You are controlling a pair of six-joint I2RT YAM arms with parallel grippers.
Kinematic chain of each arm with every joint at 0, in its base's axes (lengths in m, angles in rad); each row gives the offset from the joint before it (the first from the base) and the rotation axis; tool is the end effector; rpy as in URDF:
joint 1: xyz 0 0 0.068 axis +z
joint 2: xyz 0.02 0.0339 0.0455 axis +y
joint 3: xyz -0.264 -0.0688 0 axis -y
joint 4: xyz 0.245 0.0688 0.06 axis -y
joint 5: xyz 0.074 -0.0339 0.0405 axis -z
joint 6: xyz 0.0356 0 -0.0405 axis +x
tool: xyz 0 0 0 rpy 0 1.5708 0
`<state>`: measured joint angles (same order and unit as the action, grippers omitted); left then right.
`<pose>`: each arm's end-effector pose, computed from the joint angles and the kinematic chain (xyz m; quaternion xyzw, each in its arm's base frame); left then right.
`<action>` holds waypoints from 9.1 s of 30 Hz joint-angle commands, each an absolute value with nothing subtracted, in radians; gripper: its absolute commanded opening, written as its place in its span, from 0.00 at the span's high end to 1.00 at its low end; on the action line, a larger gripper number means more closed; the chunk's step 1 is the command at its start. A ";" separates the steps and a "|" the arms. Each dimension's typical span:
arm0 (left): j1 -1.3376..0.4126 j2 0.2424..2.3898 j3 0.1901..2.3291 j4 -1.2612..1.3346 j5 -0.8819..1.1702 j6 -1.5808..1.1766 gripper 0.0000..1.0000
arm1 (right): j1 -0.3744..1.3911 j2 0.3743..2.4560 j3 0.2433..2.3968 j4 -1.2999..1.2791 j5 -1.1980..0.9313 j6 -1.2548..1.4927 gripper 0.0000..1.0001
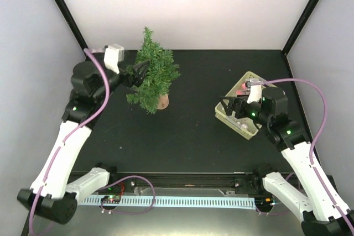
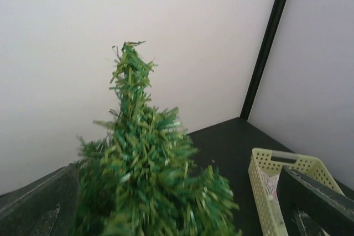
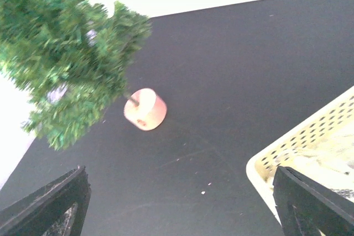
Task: Decorate the small christmas tree
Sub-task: Move the christmas tree to the center of the board, then pick up the decoration item from the storage box, then place the decoration item at the center of the board, then pick up the decoration item from the storage box.
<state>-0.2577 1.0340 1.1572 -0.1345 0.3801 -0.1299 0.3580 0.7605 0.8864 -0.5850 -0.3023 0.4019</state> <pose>0.2169 -0.0708 0.4288 0.1771 0.6884 -0.2648 0.6516 0.1471 0.0664 0.3379 -0.0610 0.8413 0.3123 0.4370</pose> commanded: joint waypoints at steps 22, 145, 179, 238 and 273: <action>-0.259 0.397 0.617 -0.485 0.519 -0.159 0.14 | 0.242 1.362 1.052 -0.639 0.295 0.441 0.41; -0.301 0.369 0.659 -0.503 0.357 -0.140 0.03 | 0.115 0.960 1.325 -0.575 -0.005 0.457 0.99; -0.339 0.574 0.844 -0.284 0.839 -0.265 0.23 | 0.404 1.163 1.872 -0.175 -0.690 0.747 0.99; -0.350 0.348 0.540 -0.391 0.622 -0.084 0.15 | 0.739 1.069 0.490 -0.331 0.409 1.343 0.57; -0.366 0.313 0.529 -0.395 0.593 -0.074 0.14 | 0.739 1.239 0.492 -0.222 0.518 1.388 0.70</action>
